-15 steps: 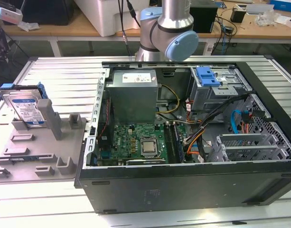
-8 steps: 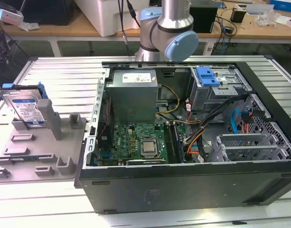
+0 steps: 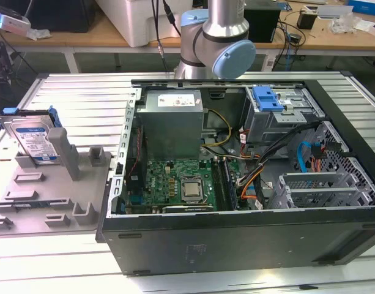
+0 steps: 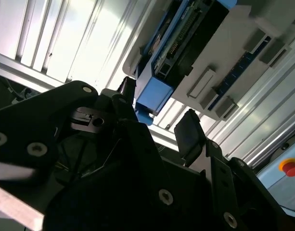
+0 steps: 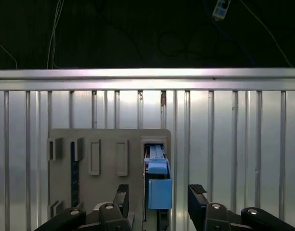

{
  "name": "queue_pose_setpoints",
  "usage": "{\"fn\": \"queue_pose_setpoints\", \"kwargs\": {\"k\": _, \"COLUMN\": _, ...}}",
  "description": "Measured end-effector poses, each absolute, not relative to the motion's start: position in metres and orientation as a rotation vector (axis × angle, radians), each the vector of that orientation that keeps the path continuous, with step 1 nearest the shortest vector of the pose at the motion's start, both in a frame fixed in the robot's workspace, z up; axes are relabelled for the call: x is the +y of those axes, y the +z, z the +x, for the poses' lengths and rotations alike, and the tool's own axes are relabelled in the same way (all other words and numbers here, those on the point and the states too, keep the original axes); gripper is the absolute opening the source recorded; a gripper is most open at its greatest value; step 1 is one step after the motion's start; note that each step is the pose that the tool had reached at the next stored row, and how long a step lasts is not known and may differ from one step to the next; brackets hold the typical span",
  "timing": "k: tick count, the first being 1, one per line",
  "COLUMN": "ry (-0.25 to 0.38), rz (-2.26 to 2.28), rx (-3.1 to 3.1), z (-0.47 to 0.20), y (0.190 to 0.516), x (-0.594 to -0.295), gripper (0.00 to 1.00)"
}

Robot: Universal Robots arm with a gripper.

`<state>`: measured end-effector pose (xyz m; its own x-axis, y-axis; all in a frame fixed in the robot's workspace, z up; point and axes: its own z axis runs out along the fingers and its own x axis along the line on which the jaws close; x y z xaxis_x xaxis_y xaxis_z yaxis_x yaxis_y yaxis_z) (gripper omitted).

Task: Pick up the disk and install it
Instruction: 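Pick up the disk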

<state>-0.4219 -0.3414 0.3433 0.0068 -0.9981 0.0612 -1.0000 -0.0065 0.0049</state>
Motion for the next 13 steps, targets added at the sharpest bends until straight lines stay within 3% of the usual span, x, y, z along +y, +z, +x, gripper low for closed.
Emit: {"fn": "queue_pose_setpoints", "kwargs": {"k": 13, "ry": 0.063, "rz": 2.214, "rx": -2.162, "z": -0.4213, "y": 0.3419, "x": -0.3414, "gripper": 0.60}}
